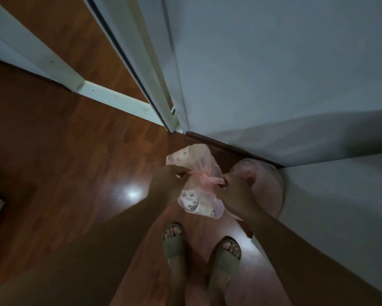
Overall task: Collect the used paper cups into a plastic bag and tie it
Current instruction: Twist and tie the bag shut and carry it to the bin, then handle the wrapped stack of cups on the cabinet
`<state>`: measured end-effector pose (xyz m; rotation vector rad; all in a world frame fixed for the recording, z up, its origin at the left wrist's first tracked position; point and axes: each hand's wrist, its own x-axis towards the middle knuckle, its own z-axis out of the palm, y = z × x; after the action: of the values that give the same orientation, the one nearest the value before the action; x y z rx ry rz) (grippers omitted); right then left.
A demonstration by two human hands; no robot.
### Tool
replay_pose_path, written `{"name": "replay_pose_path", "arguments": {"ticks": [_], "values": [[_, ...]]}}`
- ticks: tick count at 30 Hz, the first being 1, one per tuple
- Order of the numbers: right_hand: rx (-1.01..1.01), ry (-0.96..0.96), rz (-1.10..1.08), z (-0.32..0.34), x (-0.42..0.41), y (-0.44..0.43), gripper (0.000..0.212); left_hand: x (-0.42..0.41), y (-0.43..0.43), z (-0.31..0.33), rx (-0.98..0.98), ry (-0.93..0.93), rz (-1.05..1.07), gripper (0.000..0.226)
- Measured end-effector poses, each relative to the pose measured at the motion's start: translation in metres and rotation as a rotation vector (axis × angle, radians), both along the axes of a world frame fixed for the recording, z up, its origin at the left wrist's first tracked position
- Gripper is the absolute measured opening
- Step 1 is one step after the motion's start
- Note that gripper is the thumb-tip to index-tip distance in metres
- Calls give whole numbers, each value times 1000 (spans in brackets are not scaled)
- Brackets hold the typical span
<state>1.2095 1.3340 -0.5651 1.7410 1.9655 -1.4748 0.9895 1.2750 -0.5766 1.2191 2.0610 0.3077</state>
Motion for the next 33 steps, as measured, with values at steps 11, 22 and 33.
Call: {"name": "replay_pose_path", "arguments": {"ticks": [11, 22, 33], "values": [[-57, 26, -163, -54, 27, 11, 73, 15, 33, -30, -52, -153, -3, 29], [-11, 36, -240, 80, 21, 21, 29, 18, 35, 86, -37, -324, 1, 21], [45, 61, -332, 343, 30, -54, 28, 45, -29, 339, 83, -329, -135, 43]]}}
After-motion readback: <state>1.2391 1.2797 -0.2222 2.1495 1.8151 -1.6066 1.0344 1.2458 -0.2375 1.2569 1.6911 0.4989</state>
